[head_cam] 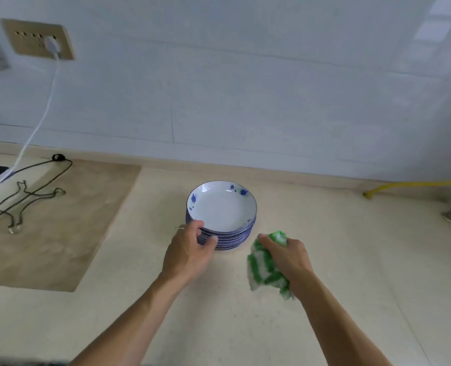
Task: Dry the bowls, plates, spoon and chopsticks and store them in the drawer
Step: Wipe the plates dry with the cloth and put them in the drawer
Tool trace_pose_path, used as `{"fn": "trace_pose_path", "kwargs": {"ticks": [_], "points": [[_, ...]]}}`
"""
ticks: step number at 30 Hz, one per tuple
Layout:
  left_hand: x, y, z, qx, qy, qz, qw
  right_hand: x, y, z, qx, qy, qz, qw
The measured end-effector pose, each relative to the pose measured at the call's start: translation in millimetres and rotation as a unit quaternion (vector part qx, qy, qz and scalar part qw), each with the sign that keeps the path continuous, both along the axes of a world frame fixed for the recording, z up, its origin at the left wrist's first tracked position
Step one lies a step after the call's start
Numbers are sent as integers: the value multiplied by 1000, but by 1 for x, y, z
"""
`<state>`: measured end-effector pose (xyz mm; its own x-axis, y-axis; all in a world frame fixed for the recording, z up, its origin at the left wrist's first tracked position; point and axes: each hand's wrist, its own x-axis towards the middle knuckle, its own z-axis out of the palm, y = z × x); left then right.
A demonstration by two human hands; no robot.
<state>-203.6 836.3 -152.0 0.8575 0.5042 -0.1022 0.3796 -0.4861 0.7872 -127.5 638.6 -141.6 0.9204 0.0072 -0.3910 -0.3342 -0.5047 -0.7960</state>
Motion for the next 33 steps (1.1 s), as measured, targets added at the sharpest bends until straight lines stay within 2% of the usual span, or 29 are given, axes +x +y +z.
{"fn": "trace_pose_path", "kwargs": {"ticks": [5, 10, 13, 16, 25, 33], "points": [[55, 26, 0, 60, 46, 86, 993, 59, 19, -13, -86, 5, 18, 996], [88, 45, -11, 41, 103, 105, 988, 89, 40, -17, -155, -4, 91, 984], [96, 43, -16, 60, 108, 108, 986, 97, 46, -16, -193, -10, 114, 974], [96, 42, -19, 38, 122, 122, 984, 101, 52, -16, -218, -5, 127, 968], [99, 44, -20, 35, 119, 104, 987, 107, 51, -19, -151, 33, 108, 982], [95, 43, 5, -32, 77, 90, 992, 97, 42, -8, -25, 33, 38, 998]]}}
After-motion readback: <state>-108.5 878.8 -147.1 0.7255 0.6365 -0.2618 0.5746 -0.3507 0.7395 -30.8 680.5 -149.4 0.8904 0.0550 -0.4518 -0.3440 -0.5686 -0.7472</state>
